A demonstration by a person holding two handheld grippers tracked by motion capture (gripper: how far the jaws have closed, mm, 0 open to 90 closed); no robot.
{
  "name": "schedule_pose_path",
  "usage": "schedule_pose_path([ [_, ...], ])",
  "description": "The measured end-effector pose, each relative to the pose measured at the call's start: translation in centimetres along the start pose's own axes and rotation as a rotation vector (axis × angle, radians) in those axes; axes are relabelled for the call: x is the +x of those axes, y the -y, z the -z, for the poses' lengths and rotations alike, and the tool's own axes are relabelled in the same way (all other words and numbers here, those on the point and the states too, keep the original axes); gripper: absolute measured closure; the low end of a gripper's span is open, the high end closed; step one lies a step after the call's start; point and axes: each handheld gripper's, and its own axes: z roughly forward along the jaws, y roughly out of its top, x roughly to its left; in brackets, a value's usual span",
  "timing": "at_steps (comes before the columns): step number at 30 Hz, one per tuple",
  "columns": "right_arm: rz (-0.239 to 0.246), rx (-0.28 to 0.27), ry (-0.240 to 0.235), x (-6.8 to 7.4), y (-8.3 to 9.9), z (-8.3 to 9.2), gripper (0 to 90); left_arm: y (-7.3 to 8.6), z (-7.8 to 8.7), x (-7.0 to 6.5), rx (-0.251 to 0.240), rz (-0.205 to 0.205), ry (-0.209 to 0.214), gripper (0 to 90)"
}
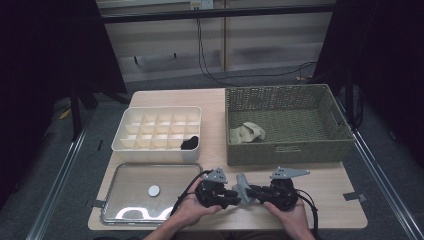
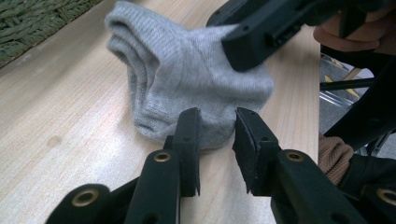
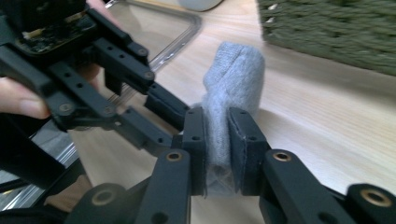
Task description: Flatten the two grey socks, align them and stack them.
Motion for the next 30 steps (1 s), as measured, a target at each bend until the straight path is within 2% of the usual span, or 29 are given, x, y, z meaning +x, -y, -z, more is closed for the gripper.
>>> schedule_pose_path([
  [5, 0.014, 0.003, -0.048, 0.4, 0.0, -0.3, 76.8, 0.0, -0.1, 0.0, 0.002, -0.002, -0.008, 72.1],
  [10, 0.013, 0.009, -0.062, 0.6, 0.0, -0.4, 77.7, 0.2, -0.3, -0.1, 0.003, -0.001, -0.016, 72.8],
  [12, 0.021, 0.021, -0.068, 0.7, 0.1, -0.5, 79.9, 0.2, -0.3, -0.1, 0.027, -0.006, -0.022, 73.0],
  [18, 0.063, 0.072, -0.046, 1.1, 0.1, -1.0, 82.0, 0.4, -0.4, 0.2, 0.038, 0.007, -0.011, 72.9],
  [20, 0.066, 0.080, -0.039, 1.0, 0.1, -1.2, 82.2, 0.5, -0.3, 0.3, 0.029, 0.017, -0.007, 72.1],
  [21, 0.063, 0.093, -0.035, 1.0, 0.1, -1.2, 82.3, 0.5, -0.1, 0.4, 0.042, 0.013, -0.009, 71.1],
  [25, 0.074, 0.109, -0.031, 1.0, 0.3, -1.5, 82.5, 0.4, 0.6, 1.0, -0.020, 0.055, -0.001, 69.3],
  [28, 0.069, 0.112, -0.032, 1.0, 0.3, -1.6, 82.6, -0.1, 1.2, 1.1, -0.064, 0.050, -0.016, 65.9],
  [30, 0.071, 0.109, -0.035, 1.0, 0.4, -1.6, 82.6, -0.6, 1.5, 1.3, -0.072, 0.054, -0.015, 61.3],
])
